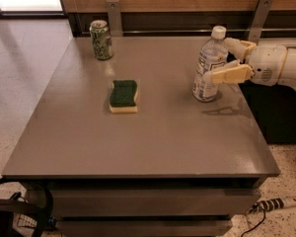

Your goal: Pick blue plastic bottle

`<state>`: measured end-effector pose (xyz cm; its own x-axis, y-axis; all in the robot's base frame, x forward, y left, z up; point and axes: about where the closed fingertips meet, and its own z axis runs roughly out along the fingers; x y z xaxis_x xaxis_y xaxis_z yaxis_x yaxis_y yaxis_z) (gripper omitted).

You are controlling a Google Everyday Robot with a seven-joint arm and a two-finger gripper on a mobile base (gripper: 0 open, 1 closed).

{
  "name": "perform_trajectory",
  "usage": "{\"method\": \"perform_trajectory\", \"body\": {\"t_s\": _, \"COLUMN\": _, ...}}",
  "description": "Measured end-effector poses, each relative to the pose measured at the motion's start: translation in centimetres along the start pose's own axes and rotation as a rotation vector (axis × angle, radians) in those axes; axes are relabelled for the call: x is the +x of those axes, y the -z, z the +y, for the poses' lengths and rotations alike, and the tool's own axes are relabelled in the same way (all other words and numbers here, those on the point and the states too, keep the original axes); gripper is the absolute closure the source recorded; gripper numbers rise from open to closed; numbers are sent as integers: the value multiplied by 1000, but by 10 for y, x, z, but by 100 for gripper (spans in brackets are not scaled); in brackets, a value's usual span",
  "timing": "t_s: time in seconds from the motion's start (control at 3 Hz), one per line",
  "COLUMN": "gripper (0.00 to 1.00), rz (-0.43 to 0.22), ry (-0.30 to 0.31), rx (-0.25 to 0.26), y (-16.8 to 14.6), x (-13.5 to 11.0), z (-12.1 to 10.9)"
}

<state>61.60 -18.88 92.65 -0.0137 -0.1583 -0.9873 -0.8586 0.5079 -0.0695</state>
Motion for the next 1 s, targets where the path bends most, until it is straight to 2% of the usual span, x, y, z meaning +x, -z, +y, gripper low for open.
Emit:
{"method": "perform_trajectory", "body": {"t_s": 0.33, "gripper": 34, "rz": 31, "ry": 7, "rx": -14, "y": -17, "x": -4, "z": 0}}
{"method": "perform_trajectory", "body": {"t_s": 1.0, "gripper": 81, "rz": 33, "ry": 9, "rx": -25, "y": -25, "x": -5, "z": 3}}
